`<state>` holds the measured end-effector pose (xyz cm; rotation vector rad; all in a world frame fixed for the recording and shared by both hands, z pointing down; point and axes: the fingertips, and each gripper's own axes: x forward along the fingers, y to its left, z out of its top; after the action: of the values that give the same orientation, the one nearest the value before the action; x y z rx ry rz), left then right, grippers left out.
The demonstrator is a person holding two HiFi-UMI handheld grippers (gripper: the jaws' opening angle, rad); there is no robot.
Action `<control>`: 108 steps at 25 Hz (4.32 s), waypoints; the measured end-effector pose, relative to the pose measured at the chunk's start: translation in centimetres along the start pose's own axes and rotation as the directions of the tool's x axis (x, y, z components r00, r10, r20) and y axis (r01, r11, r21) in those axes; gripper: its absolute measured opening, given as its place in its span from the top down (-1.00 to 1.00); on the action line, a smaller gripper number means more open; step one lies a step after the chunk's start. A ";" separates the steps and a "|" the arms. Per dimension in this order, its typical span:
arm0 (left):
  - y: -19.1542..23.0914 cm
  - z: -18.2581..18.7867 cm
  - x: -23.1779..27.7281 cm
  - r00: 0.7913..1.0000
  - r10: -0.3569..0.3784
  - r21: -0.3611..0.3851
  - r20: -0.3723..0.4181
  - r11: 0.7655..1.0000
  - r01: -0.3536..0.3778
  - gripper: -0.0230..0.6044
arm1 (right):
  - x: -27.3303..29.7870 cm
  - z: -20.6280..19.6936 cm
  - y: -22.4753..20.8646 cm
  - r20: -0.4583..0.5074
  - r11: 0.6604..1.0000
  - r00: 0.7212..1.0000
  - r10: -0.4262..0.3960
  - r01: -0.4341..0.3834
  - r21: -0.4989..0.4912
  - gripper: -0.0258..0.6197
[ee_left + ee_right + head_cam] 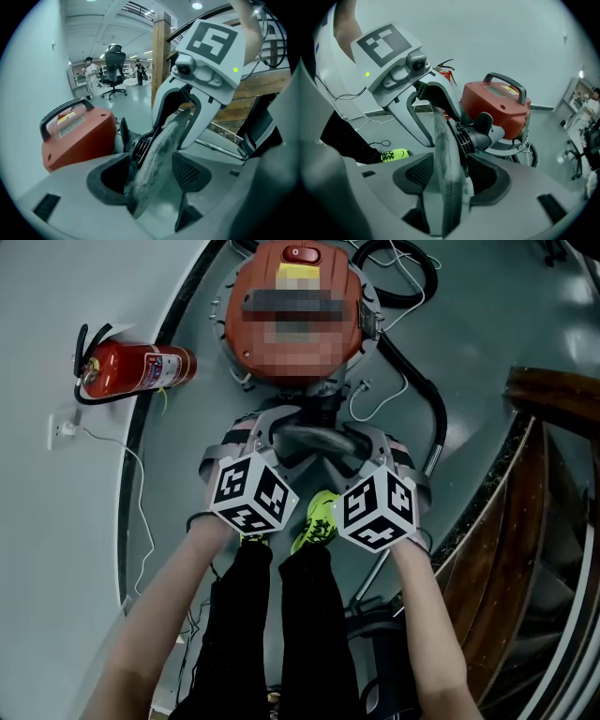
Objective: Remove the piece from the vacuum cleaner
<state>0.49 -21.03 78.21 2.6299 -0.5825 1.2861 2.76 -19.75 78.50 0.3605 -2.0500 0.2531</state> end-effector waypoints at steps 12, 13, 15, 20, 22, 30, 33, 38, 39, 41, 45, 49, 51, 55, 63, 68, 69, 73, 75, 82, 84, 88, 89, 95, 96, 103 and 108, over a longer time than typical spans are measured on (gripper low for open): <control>-0.1 -0.5 0.4 0.999 -0.008 0.021 -0.033 1.000 0.008 0.06 | 0.4 -0.1 -0.5 -0.001 1.000 1.000 0.015 -0.015 0.004 0.32; -0.1 -0.6 0.4 0.999 -0.009 0.021 -0.035 1.000 0.010 0.09 | 0.5 -0.1 -0.5 -0.001 1.000 1.000 0.019 -0.019 0.002 0.34; -0.1 -0.7 0.5 0.999 -0.016 0.025 -0.042 1.000 0.017 0.16 | 0.5 -0.1 -0.4 -0.001 1.000 1.000 0.023 -0.023 -0.003 0.37; -0.2 -0.8 0.5 0.999 -0.022 0.026 -0.050 0.999 0.024 0.29 | 0.6 0.0 -0.6 0.005 1.000 1.000 0.017 -0.017 0.004 0.44; -0.1 -0.7 0.4 0.999 -0.016 0.017 -0.047 1.000 0.016 0.36 | 0.6 0.0 -0.7 0.007 1.000 1.000 0.016 -0.016 0.010 0.47; 0.3 -0.7 0.3 0.999 0.005 0.013 -0.046 1.000 -0.004 0.54 | 0.5 0.0 -0.7 0.011 1.000 1.000 0.002 -0.002 0.015 0.60; 0.3 -0.7 0.2 0.999 0.006 0.014 -0.049 1.000 -0.005 0.59 | 0.5 0.0 -0.7 0.010 1.000 1.000 -0.002 0.002 0.012 0.65; 0.2 -0.7 0.1 0.999 0.002 0.015 -0.054 1.000 -0.001 0.62 | 0.4 -0.1 -0.6 0.007 1.000 1.000 -0.002 0.002 0.007 0.68; 0.2 -0.7 0.1 0.998 0.001 0.018 -0.056 1.000 0.000 0.63 | 0.4 -0.1 -0.6 0.005 1.000 1.000 -0.003 0.003 0.006 0.69; 0.1 -0.7 0.1 0.998 -0.001 0.026 -0.062 1.000 0.002 0.65 | 0.4 -0.1 -0.6 0.000 1.000 1.000 -0.003 0.003 -0.001 0.69; -0.1 -0.8 0.0 0.998 -0.002 0.023 -0.070 1.000 0.004 0.66 | 0.4 -0.1 -0.4 -0.004 1.000 1.000 0.000 0.000 -0.008 0.70; -0.2 -0.8 -0.1 0.997 -0.006 0.032 -0.077 0.999 0.009 0.67 | 0.3 -0.2 -0.3 -0.008 1.000 1.000 0.004 -0.004 -0.012 0.71; -0.3 -0.9 -0.2 0.997 -0.010 0.034 -0.081 0.999 0.013 0.68 | 0.3 -0.2 0.0 -0.011 1.000 1.000 0.006 -0.006 -0.015 0.71; -0.6 -0.9 -0.4 0.996 -0.015 0.038 -0.089 0.999 0.018 0.68 | 0.2 -0.2 0.3 -0.012 1.000 1.000 0.013 -0.013 -0.018 0.71; -1.2 -1.1 -0.7 0.996 -0.015 0.039 -0.091 0.999 0.019 0.69 | 0.0 -0.3 0.8 -0.009 1.000 1.000 0.015 -0.015 -0.021 0.72; -1.8 -1.2 -0.8 0.995 -0.022 0.039 -0.095 0.999 0.026 0.70 | -0.2 -0.5 1.3 -0.013 1.000 1.000 0.020 -0.020 -0.022 0.72; -1.9 -1.2 -0.9 0.995 -0.023 0.039 -0.095 0.999 0.027 0.70 | -0.2 -0.6 1.5 -0.014 1.000 1.000 0.021 -0.021 -0.023 0.72; -2.6 -1.3 -1.3 0.995 -0.023 0.033 -0.096 0.999 0.026 0.70 | -0.6 -0.7 2.1 -0.016 0.999 1.000 0.025 -0.025 -0.030 0.72; -3.0 -1.3 -1.5 0.995 -0.025 0.032 -0.095 0.999 0.028 0.70 | -0.8 -0.8 2.5 -0.017 0.999 0.999 0.027 -0.028 -0.034 0.72; -4.7 -1.6 -2.4 0.994 -0.038 0.037 -0.098 0.998 0.041 0.70 | -1.5 -1.1 4.4 -0.015 0.999 0.999 0.036 -0.037 -0.027 0.72; -5.1 -1.6 -2.7 0.994 -0.039 0.038 -0.099 0.998 0.043 0.70 | -1.7 -1.2 4.9 -0.015 0.999 0.999 0.039 -0.039 -0.024 0.72; -6.0 -1.7 -3.5 0.994 -0.040 0.035 -0.097 0.998 0.043 0.70 | -2.3 -1.1 5.9 -0.014 0.999 0.999 0.039 -0.039 -0.025 0.72; -6.2 -1.7 -3.8 0.995 -0.040 0.034 -0.097 0.999 0.043 0.70 | -2.5 -1.0 6.1 -0.014 0.999 0.999 0.038 -0.038 -0.026 0.72; -7.4 -2.0 -4.6 0.995 -0.034 0.043 -0.098 0.998 0.039 0.70 | -3.0 -1.2 7.6 -0.012 0.999 1.000 0.028 -0.029 -0.033 0.72; -7.6 -2.2 -4.7 0.995 -0.033 0.047 -0.099 0.998 0.038 0.70 | -2.9 -1.3 7.9 -0.012 0.999 1.000 0.026 -0.026 -0.035 0.72; -10.1 -4.5 -4.2 0.993 -0.038 0.045 -0.111 0.998 0.043 0.70 | -1.6 -2.7 10.6 -0.018 0.999 1.000 0.024 -0.025 -0.046 0.72; -12.1 -6.5 -3.7 0.991 -0.050 0.039 -0.125 0.998 0.056 0.70 | -0.1 -4.0 12.8 -0.030 0.997 0.998 0.055 -0.056 -0.048 0.72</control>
<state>-1.33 -7.00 79.71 2.5571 -0.4683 1.4478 1.55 -6.46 79.96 0.2687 -2.0363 0.2403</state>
